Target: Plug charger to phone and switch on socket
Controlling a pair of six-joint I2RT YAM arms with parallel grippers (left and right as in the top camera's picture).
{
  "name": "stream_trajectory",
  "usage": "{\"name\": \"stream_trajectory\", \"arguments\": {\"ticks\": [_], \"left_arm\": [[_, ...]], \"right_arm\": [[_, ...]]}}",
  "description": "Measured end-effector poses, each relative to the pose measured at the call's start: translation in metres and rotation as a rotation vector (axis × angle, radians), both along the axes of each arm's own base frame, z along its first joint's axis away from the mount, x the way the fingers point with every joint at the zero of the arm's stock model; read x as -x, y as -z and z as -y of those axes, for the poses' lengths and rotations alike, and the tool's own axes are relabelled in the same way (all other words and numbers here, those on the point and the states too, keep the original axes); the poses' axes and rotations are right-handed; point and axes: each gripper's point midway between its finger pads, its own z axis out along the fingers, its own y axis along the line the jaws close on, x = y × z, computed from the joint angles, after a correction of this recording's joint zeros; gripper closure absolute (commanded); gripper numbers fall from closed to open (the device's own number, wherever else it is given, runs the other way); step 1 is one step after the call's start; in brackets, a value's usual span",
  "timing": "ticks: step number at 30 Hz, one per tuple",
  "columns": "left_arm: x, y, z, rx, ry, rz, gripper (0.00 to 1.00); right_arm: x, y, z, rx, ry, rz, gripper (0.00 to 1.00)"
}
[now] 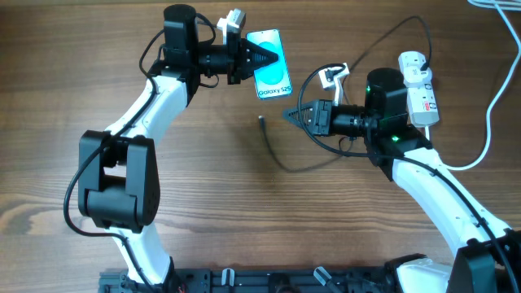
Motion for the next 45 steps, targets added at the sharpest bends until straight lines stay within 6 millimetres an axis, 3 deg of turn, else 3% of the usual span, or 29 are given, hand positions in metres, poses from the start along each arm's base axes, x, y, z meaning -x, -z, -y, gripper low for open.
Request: {"name": "stream_trajectory", "arguments": {"ticks": [4,7,9,11,17,21,25,28,31,37,39,45], "left_arm": [[-0.003,-0.002,-0.003,0.003,-0.008,0.017,0.96],[-0.01,-0.003,-0.016,0.005,-0.036,0.024,0.96],[-0.019,-0.003,-0.035,0.006,-0.075,0.024,0.96],[-0.028,-0.004,-0.058,0.009,-0.12,0.026,0.96],[-0.043,-0.008,-0.135,0.033,-0.227,0.026,0.96],[-0.041,-0.012,-0.165,0.055,-0.24,0.027,0.96],[-0.037,-0.014,-0.172,0.068,-0.225,0.024,0.96],[-0.035,-0.015,-0.172,0.073,-0.213,0.023,0.96],[-0.034,-0.015,-0.171,0.076,-0.208,0.023,0.96],[-0.034,-0.015,-0.171,0.076,-0.207,0.023,0.96],[-0.034,-0.015,-0.171,0.076,-0.208,0.023,0.96],[-0.034,-0.015,-0.171,0.076,-0.207,0.023,0.96]], "right_arm": [[0.005,0.007,0.001,0.01,-0.009,-0.045,0.94],[0.009,0.026,0.006,0.074,0.018,-0.108,0.82],[0.007,0.05,0.013,0.182,0.077,-0.129,0.62],[0.003,0.066,0.019,0.282,0.127,-0.104,0.53],[-0.017,0.091,0.011,0.505,0.209,0.08,0.5],[-0.026,0.127,0.001,0.606,0.216,0.096,0.49],[-0.037,0.166,-0.006,0.72,0.208,0.078,0.51],[-0.059,0.17,-0.022,0.772,0.211,0.121,0.52],[-0.067,0.17,-0.035,0.796,0.211,0.157,0.52],[-0.062,0.206,-0.043,0.879,0.187,0.146,0.56],[-0.063,0.204,-0.045,0.881,0.185,0.155,0.57],[-0.06,0.209,-0.053,0.894,0.184,0.157,0.74]]}}
